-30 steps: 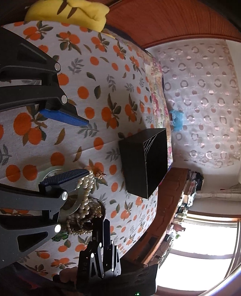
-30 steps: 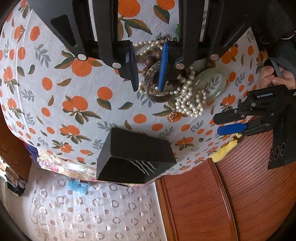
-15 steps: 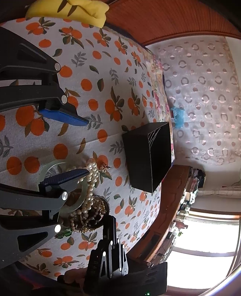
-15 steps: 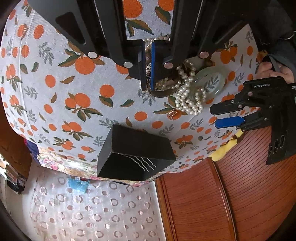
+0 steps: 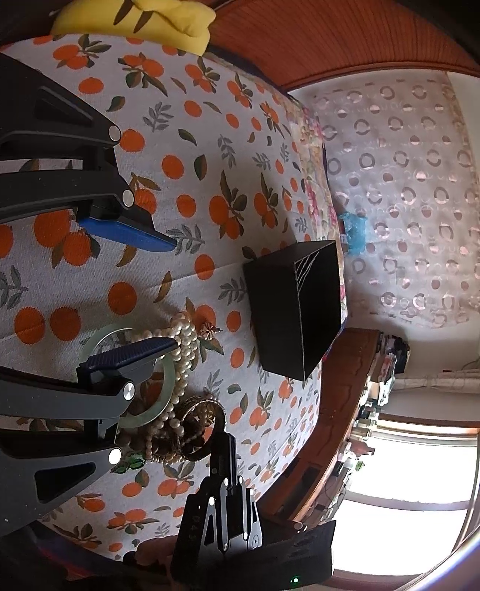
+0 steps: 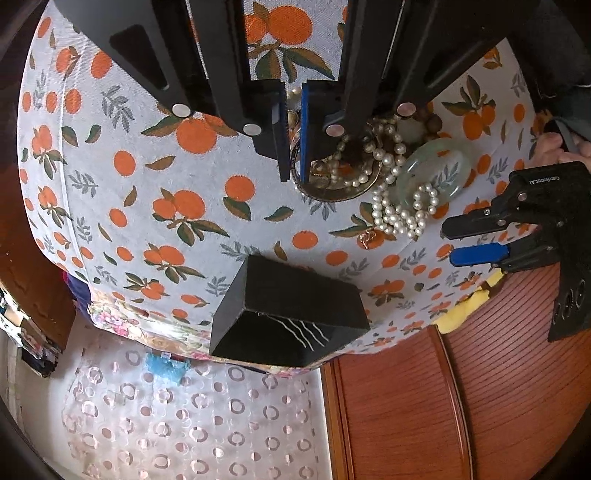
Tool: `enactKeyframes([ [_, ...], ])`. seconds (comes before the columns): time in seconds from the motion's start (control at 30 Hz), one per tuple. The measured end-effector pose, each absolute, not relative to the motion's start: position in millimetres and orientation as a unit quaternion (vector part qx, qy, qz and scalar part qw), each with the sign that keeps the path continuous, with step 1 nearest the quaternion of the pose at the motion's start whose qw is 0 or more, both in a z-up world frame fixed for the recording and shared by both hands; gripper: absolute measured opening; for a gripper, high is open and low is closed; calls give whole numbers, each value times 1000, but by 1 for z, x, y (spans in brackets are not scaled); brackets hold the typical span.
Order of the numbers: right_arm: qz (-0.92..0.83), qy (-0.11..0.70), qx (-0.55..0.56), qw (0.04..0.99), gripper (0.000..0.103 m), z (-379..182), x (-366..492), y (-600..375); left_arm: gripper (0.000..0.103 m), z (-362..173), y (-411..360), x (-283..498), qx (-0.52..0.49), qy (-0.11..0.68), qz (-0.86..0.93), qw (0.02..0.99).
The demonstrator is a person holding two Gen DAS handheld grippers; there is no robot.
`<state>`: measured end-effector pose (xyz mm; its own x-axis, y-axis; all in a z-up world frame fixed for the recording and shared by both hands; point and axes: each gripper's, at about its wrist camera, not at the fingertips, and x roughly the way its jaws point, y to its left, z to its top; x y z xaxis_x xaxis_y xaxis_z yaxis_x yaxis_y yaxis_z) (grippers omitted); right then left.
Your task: Organize jewelry
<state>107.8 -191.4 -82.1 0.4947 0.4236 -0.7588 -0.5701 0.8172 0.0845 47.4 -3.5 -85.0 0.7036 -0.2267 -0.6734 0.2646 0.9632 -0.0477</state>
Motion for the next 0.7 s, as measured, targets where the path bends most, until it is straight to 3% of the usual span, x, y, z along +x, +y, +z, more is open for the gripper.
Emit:
enactKeyframes([
  [0.4, 296, 433, -84, 847, 7, -92, 116, -192, 46, -85, -5, 47, 27, 361, -133, 922],
  [0.7, 272, 378, -76, 882, 5, -71, 108, -199, 46, -88, -9, 45, 25, 364, -138, 921],
])
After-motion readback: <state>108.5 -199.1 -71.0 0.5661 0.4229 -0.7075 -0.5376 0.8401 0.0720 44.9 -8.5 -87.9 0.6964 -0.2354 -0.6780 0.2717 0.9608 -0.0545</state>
